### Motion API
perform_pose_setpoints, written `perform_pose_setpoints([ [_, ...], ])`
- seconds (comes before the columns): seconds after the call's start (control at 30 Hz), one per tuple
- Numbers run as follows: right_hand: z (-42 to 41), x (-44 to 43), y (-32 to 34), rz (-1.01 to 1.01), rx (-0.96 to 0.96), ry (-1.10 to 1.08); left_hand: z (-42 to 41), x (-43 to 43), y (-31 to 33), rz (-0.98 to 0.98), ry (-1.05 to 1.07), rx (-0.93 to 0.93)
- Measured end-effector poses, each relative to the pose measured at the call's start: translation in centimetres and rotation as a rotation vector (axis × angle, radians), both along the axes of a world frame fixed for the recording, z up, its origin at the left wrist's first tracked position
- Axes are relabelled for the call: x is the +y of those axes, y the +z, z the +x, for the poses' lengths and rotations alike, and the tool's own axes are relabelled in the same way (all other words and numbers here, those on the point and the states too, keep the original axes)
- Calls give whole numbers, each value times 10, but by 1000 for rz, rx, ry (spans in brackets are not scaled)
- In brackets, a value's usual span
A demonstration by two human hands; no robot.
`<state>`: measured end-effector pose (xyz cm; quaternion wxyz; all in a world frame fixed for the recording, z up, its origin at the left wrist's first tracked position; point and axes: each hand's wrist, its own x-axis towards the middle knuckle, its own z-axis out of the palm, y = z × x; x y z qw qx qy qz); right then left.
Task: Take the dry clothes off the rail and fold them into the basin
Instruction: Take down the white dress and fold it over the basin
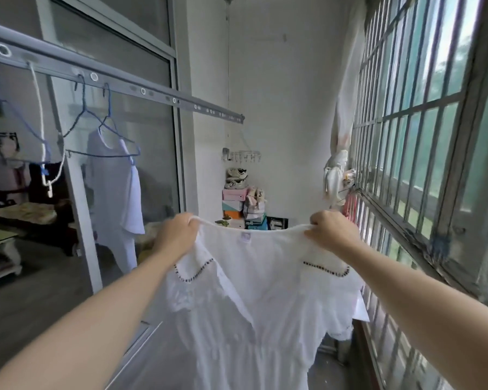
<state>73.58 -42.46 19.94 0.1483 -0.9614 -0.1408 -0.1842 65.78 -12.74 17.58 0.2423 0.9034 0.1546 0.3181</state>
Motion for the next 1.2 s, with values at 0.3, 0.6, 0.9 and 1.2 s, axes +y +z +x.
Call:
perform_pose_setpoints([
  [0.3,-11,-46,0,301,312,244,-39,-34,25,67,-240,306],
  [0.6,-31,-61,-1,511,925,326,-66,-26,39,353,-340,775],
  [0.9,-34,-29,11,-40,722,192,-37,4,31,490,-63,638],
  [1.2,-22,11,-4,988,889,115,-29,6,19,-741,-198,117],
])
